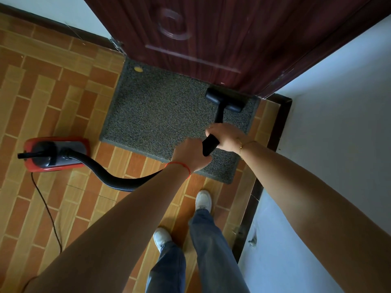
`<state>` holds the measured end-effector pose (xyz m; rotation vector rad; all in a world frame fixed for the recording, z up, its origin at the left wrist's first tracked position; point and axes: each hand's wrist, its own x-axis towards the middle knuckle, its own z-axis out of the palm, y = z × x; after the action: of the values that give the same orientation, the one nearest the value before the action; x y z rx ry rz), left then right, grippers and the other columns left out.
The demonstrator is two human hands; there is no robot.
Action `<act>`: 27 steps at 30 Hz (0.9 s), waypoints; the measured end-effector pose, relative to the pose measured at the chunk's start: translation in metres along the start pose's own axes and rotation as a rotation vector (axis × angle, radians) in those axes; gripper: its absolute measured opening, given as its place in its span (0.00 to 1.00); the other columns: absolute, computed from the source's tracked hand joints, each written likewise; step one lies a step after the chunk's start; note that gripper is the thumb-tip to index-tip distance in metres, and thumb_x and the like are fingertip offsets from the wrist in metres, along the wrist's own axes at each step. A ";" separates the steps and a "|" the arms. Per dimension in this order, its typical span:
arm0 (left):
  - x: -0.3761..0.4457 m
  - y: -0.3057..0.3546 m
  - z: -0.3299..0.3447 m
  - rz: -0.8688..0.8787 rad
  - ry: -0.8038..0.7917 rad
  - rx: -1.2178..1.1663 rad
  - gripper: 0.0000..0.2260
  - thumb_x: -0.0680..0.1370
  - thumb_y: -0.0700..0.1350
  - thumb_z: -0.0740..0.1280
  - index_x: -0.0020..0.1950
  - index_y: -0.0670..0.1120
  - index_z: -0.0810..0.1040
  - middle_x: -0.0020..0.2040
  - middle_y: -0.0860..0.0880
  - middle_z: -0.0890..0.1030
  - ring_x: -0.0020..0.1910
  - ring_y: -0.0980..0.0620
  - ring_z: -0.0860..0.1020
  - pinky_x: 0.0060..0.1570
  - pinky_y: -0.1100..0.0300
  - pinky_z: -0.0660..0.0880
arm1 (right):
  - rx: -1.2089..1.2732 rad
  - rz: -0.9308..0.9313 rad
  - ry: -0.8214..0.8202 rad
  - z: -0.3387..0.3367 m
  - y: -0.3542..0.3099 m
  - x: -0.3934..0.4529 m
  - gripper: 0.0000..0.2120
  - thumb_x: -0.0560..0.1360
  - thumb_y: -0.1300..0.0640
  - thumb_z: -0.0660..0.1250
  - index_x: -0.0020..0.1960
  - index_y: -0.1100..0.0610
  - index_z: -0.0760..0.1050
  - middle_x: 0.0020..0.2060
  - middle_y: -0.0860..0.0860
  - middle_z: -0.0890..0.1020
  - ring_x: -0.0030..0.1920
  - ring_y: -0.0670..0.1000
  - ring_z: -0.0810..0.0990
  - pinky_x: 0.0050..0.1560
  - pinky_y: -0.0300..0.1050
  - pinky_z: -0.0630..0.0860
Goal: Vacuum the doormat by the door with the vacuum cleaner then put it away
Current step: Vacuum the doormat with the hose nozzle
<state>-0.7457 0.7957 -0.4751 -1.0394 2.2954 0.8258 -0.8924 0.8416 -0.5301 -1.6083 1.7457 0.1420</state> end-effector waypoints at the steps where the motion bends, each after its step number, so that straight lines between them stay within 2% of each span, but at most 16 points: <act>1: -0.002 -0.001 0.002 0.004 0.002 0.000 0.09 0.73 0.50 0.67 0.44 0.47 0.72 0.33 0.52 0.71 0.35 0.49 0.76 0.31 0.61 0.69 | -0.001 -0.001 -0.004 0.002 -0.001 -0.002 0.02 0.76 0.61 0.64 0.47 0.56 0.71 0.48 0.52 0.79 0.45 0.52 0.80 0.40 0.42 0.68; 6: -0.025 -0.011 0.011 0.026 -0.026 0.026 0.10 0.74 0.52 0.66 0.47 0.46 0.74 0.37 0.50 0.74 0.37 0.48 0.76 0.34 0.59 0.71 | 0.000 -0.001 -0.050 0.018 -0.018 -0.015 0.04 0.76 0.59 0.64 0.45 0.54 0.69 0.48 0.51 0.79 0.44 0.51 0.79 0.39 0.42 0.68; 10: -0.054 -0.026 0.022 0.021 -0.065 0.004 0.09 0.73 0.50 0.67 0.45 0.46 0.72 0.35 0.50 0.72 0.37 0.47 0.76 0.33 0.59 0.70 | -0.012 -0.004 -0.041 0.040 -0.045 -0.028 0.02 0.76 0.59 0.65 0.48 0.56 0.72 0.48 0.52 0.79 0.46 0.53 0.81 0.39 0.43 0.69; 15: -0.097 -0.048 0.043 -0.011 -0.112 -0.009 0.10 0.72 0.50 0.67 0.47 0.45 0.73 0.37 0.49 0.75 0.36 0.48 0.77 0.35 0.58 0.76 | -0.023 0.009 -0.079 0.071 -0.086 -0.047 0.05 0.76 0.58 0.64 0.44 0.54 0.68 0.45 0.51 0.79 0.43 0.52 0.80 0.37 0.44 0.69; 22: -0.161 -0.088 0.080 0.029 -0.128 0.051 0.11 0.73 0.52 0.67 0.49 0.45 0.74 0.41 0.48 0.77 0.38 0.48 0.78 0.35 0.58 0.75 | 0.003 0.035 -0.043 0.129 -0.146 -0.078 0.03 0.76 0.56 0.64 0.45 0.54 0.71 0.45 0.51 0.80 0.45 0.53 0.82 0.39 0.43 0.72; 27: -0.208 -0.117 0.108 0.059 -0.147 0.085 0.12 0.73 0.53 0.67 0.48 0.46 0.73 0.40 0.49 0.77 0.36 0.49 0.77 0.32 0.59 0.72 | 0.045 0.049 -0.013 0.169 -0.192 -0.105 0.03 0.76 0.57 0.63 0.45 0.57 0.72 0.45 0.51 0.79 0.44 0.54 0.80 0.44 0.45 0.74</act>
<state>-0.5111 0.9116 -0.4560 -0.8493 2.2254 0.7927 -0.6529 0.9790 -0.5150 -1.5302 1.7665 0.1349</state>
